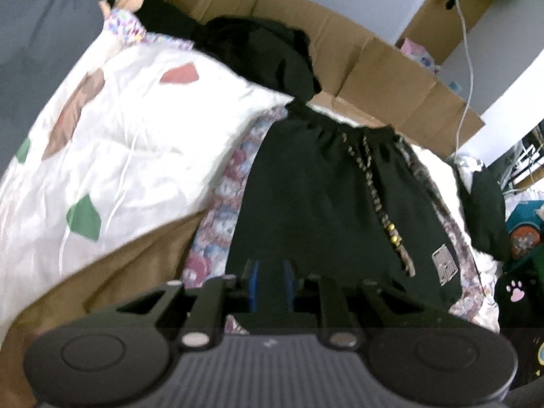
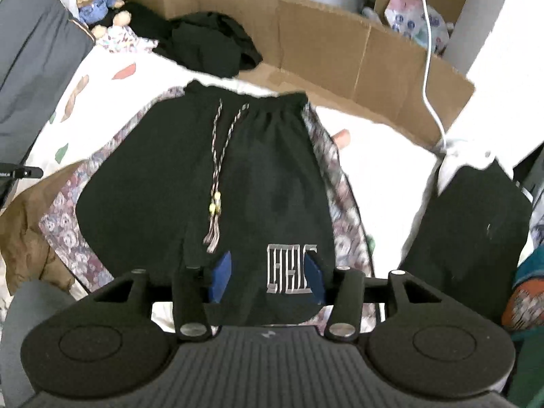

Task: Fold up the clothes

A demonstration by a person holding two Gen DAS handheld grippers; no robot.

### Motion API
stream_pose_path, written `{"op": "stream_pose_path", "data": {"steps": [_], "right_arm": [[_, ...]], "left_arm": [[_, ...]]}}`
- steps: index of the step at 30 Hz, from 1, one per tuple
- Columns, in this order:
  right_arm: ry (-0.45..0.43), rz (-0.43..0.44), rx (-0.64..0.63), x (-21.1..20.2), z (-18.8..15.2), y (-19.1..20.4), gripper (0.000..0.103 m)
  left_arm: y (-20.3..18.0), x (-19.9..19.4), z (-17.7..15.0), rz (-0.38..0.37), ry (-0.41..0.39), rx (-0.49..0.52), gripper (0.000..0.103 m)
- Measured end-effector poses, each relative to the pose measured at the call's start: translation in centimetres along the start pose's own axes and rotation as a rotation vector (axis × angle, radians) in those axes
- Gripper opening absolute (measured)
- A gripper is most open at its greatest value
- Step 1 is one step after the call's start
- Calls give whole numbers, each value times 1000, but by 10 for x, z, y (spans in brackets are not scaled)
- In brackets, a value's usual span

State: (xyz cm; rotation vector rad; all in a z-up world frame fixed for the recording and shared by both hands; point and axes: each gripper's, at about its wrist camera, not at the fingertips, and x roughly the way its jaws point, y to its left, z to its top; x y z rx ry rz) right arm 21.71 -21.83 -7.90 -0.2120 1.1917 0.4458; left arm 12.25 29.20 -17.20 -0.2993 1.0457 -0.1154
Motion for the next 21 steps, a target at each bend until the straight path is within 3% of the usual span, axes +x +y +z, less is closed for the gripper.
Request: {"op": "stream_pose_path", "data": {"steps": [6, 9, 15, 21], "right_arm": [[-72, 30, -40, -15, 40, -11, 70], [-80, 6, -63, -2, 54, -20, 71], [-81, -5, -73, 43, 70, -48, 71], [-62, -9, -44, 118, 88, -90, 71]], "left_arm": [[7, 0, 25, 8, -34, 1, 32], [8, 9, 40, 11, -47, -14, 33], [1, 45, 69, 35, -43, 3, 36], [-14, 97, 96, 88, -44, 28, 38]]}}
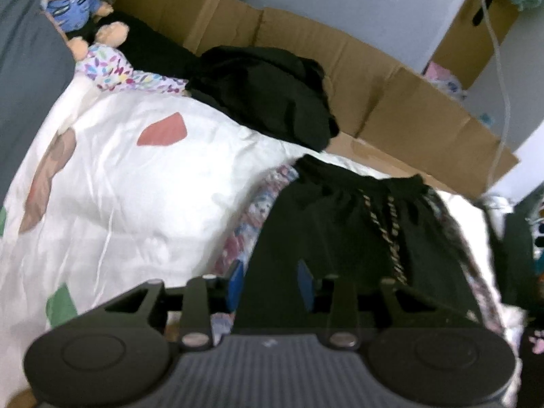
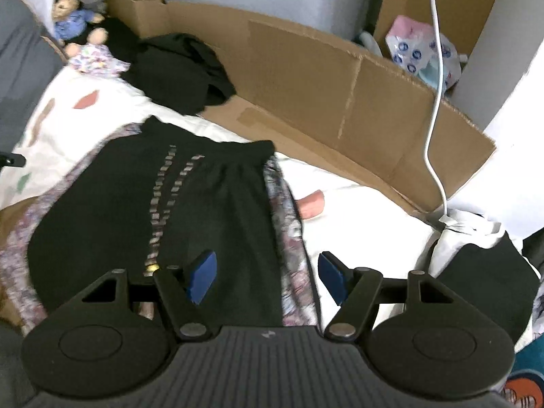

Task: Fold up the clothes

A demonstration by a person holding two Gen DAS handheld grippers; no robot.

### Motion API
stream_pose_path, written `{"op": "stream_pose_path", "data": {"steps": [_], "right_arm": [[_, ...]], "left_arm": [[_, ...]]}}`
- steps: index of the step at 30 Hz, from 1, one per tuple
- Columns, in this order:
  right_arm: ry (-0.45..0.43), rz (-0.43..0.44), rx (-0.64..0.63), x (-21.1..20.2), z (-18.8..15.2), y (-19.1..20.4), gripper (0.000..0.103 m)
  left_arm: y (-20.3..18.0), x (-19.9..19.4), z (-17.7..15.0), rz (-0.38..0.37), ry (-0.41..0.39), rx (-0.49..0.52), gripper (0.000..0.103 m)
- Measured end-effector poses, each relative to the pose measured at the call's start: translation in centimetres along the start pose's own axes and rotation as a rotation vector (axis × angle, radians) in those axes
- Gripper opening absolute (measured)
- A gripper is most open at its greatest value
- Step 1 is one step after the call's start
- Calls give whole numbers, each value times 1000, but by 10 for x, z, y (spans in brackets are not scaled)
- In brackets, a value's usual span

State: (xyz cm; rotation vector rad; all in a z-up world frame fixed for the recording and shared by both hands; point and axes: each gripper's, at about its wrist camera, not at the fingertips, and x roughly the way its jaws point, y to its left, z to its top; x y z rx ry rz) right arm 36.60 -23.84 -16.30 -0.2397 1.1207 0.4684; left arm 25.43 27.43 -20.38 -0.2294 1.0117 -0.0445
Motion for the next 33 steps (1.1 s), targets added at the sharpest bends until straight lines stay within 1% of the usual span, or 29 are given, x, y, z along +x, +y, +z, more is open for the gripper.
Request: {"op": "stream_pose_path", "data": {"steps": [1, 3, 5, 7, 11, 14, 17, 19, 21, 23, 24, 26, 30, 31, 33], "right_arm": [[3, 1, 5, 12, 1, -6, 71], [4, 0, 17, 26, 2, -14, 71], [-7, 13, 65, 52, 4, -30, 71], [-18, 24, 97, 65, 4, -38, 71], [-36, 35, 107, 91, 6, -52, 71], [-46, 51, 98, 110, 7, -59, 71], [-56, 74, 68, 126, 10, -58, 71], [-67, 98, 37, 135, 13, -53, 71], [-76, 104, 1, 140, 16, -48, 71], [-97, 105, -24, 147, 24, -42, 71], [-104, 108, -29, 151, 28, -39, 71], [-103, 123, -34, 159, 35, -34, 70], [-101, 127, -44, 179, 48, -22, 70], [-102, 125, -40, 182, 49, -21, 69], [-98, 117, -38, 190, 49, -20, 60]], "left_arm": [[-5, 19, 5, -7, 3, 8, 38], [-11, 39, 10, -1, 6, 23, 38], [-16, 54, 14, 0, 14, 24, 38], [-19, 73, 18, -2, 22, 20, 38], [-21, 97, 24, 32, 40, 31, 38], [-19, 103, 26, 41, 28, 11, 38], [-16, 109, 29, 20, 21, -10, 38], [-17, 113, 32, 29, 27, -6, 38], [-20, 116, 37, 29, 19, -3, 38], [-23, 118, 41, 45, 5, 19, 38], [-25, 121, 44, 52, 0, 30, 38], [-24, 128, 49, 43, 10, 25, 38], [-30, 145, 58, 43, 13, 55, 38], [-31, 150, 59, 47, 19, 67, 38], [-34, 161, 60, 66, 42, 98, 38]]}}
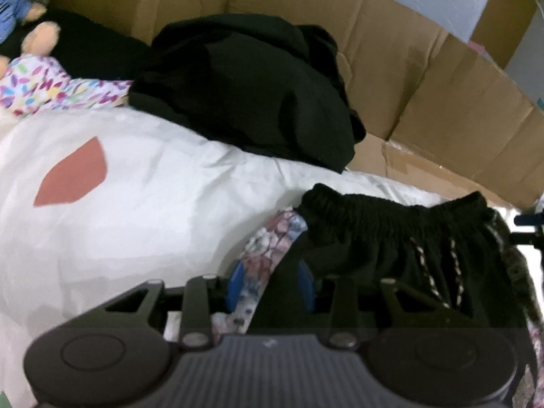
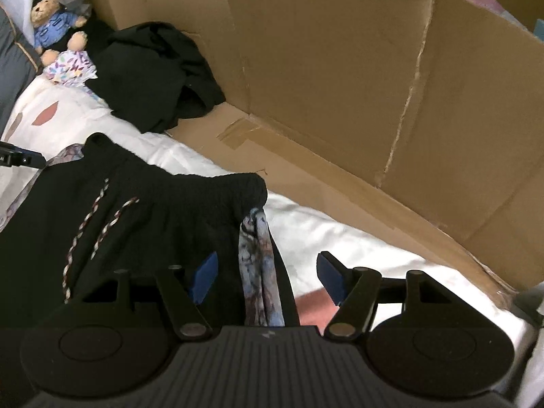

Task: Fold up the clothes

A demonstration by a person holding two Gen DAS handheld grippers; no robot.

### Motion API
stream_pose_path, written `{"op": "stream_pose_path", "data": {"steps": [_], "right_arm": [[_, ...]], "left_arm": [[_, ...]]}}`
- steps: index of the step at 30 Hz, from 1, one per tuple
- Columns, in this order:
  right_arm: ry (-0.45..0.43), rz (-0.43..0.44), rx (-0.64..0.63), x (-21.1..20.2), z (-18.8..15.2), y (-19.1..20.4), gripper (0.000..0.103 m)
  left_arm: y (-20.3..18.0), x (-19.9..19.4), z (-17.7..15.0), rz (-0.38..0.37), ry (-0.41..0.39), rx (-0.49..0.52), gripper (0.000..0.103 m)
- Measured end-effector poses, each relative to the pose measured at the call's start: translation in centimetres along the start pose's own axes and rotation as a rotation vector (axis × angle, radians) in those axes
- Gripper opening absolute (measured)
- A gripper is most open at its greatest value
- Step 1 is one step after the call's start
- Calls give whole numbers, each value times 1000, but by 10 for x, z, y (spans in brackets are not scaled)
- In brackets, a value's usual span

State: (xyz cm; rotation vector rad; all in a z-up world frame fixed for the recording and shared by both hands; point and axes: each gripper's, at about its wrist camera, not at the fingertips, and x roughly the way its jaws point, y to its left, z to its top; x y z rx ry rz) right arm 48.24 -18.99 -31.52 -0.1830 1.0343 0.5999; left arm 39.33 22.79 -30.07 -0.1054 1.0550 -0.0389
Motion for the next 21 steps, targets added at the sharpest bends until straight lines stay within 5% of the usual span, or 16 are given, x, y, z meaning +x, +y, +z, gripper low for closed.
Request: {"op": "stream_pose_path", "data": {"steps": [6, 10, 15, 17, 21], "right_arm": [[71, -20, -2, 27, -6, -17, 29], [71, 9, 66, 33, -3, -35, 29], [80, 56, 138, 25, -5, -53, 44], [81, 65, 159, 18, -6, -55, 44], [3, 56, 134, -1, -1, -46, 45]], "left_arm": [[-2, 30, -3, 76, 78, 39, 15], [9, 33, -3, 97, 54, 14, 12], [12, 18, -4, 93, 18, 5, 13], [13, 11, -3, 88, -2, -5, 23], [8, -11, -1, 33, -65, -4, 21]]}}
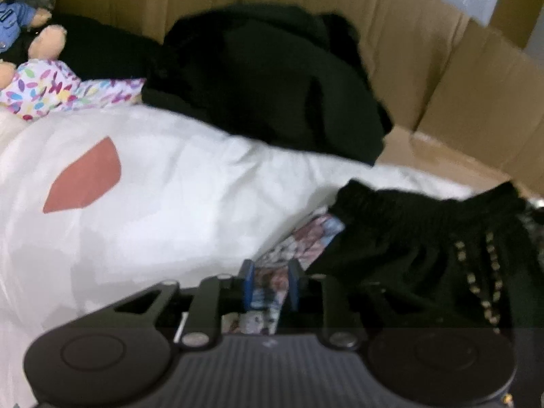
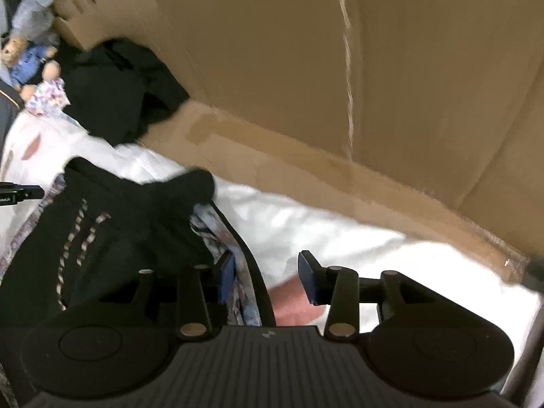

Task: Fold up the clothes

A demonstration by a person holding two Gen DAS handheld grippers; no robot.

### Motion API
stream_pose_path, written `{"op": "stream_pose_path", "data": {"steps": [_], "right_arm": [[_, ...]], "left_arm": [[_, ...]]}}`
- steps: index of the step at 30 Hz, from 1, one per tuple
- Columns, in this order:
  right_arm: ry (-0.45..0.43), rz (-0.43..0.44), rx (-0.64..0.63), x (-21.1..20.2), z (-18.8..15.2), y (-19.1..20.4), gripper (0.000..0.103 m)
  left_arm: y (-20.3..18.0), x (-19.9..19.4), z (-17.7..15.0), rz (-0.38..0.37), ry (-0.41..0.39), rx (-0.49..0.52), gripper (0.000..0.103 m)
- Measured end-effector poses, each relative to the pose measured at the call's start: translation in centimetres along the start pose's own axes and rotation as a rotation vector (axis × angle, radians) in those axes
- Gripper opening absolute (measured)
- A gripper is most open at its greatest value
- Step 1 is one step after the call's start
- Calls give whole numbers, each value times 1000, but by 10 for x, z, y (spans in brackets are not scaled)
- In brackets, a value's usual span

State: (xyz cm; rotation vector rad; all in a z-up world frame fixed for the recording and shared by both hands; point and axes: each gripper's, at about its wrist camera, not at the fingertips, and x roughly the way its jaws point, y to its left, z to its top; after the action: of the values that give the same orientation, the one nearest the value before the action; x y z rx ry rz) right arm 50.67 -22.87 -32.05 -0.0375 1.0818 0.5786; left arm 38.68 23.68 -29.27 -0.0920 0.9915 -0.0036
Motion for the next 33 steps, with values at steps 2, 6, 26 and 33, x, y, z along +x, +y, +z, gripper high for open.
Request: {"op": "stream_pose_path", "data": {"steps": [2, 6, 26, 33], "right_arm": [[-47, -9, -24, -7, 3, 7, 45], [-141, -2, -86, -16, 7, 31, 45], [216, -20, -399, 44, -32, 91, 50], [338, 99, -330, 22, 14, 89, 53]], "left_arm": [[-8, -2, 1, -30, -9, 4, 20], [-31, 3, 1, -100, 8, 34, 20], [-56, -37, -34, -142, 79, -191, 25], [-68, -121, -16, 35, 77, -274, 44]]}}
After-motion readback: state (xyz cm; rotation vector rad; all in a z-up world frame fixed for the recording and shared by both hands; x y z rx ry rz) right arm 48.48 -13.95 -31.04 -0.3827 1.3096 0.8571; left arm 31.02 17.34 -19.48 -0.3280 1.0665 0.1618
